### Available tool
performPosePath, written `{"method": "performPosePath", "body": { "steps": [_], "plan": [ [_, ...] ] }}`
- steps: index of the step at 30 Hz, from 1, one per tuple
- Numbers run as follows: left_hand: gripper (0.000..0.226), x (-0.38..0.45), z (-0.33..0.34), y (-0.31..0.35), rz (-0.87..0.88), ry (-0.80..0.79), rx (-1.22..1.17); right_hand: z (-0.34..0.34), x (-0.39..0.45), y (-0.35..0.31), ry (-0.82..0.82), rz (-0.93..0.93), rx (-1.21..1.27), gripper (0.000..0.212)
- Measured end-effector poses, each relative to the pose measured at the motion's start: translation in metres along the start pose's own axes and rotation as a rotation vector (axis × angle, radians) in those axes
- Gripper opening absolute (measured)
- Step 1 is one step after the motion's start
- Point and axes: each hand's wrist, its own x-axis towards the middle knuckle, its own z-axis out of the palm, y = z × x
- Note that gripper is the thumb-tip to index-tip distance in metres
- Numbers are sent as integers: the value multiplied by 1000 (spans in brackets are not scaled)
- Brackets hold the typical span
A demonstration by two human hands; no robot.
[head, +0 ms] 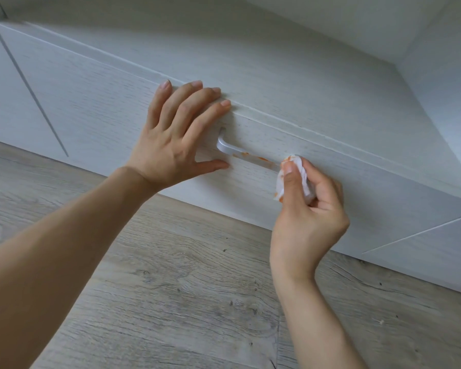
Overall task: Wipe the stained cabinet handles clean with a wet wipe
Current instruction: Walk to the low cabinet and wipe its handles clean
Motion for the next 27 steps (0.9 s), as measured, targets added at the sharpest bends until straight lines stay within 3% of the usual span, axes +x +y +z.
{"method": "performPosePath", "body": {
  "steps": [10, 12, 16, 20, 23, 27],
  "plan": [
    [82, 0, 0, 0, -1, 7, 12, 2, -1, -1, -100, -103, -102, 15],
    [81, 0, -1, 1, -3, 2, 3, 4, -1, 0, -41, -71, -89, 16],
    [80, 0, -2, 0, 5, -11, 1, 8, -4, -3, -112, -52, -84, 12],
    [79, 0, -2, -1, 16, -15, 15, -1, 6, -3, -63, 13, -46, 11],
    [78, 1, -3, -2, 20, -4, 9, -3, 9, -2, -92, -131, -118, 21],
    [78, 0, -1, -2, 24, 8, 4, -9, 15, 4, -199, -405, -224, 18]
  ]
}}
